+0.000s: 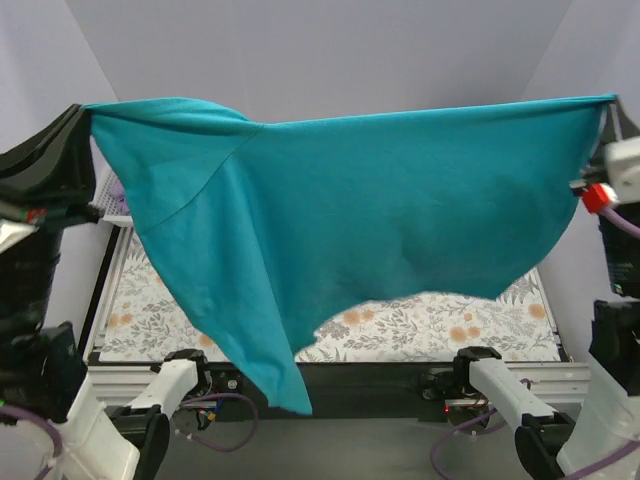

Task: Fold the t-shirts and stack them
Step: Flatten the tshirt out

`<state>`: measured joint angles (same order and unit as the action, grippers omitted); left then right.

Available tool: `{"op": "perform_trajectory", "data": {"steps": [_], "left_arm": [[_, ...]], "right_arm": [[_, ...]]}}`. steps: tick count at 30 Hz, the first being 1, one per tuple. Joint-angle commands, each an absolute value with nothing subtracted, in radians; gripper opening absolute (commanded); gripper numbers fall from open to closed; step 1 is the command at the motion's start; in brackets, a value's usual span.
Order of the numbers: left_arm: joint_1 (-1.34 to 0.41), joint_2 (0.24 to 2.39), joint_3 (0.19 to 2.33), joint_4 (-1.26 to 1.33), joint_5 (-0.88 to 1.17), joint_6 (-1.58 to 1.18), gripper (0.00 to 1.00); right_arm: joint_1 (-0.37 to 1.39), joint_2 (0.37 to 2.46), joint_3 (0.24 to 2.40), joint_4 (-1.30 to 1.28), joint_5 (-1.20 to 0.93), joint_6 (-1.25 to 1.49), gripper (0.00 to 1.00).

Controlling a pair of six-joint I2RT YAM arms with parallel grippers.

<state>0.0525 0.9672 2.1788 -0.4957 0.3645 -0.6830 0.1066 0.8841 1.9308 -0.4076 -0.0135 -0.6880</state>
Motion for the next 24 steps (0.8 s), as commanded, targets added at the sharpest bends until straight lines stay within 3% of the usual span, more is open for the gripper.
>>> {"op": "perform_trajectory", "data": {"steps": [1,4,10,11,15,19,24], "left_arm": [[0.057,0.996,1.968,-0.574,0.256,-0.641,0.00],[0.057,0.957,1.815,-0.578,0.304,-0.624,0.00],[0.057,0.833,1.262,-0.534,0.512,-0.577,0.00],[0.057,0.819,1.112,-0.517,0.517,-0.560,0.00],[0.057,0.837,0.842,-0.364,0.470,-0.517,0.00],[0.055,1.041,0.785,-0.244,0.397,-0.508,0.00],[0.055,1.247,0.868,-0.180,0.376,-0.525,0.00]], "right_arm": [[0.101,0.954,1.800,-0.414,-0.055,-0.748,0.01],[0.103,0.960,1.659,-0.414,-0.147,-0.759,0.01],[0.107,0.954,1.231,-0.336,-0.301,-0.833,0.01],[0.115,0.957,1.177,-0.313,-0.308,-0.842,0.01],[0.199,1.047,0.949,-0.207,-0.259,-0.877,0.01],[0.233,1.211,0.862,-0.040,-0.190,-0.897,0.01],[0.235,1.462,0.974,-0.011,-0.118,-0.871,0.01]]}}
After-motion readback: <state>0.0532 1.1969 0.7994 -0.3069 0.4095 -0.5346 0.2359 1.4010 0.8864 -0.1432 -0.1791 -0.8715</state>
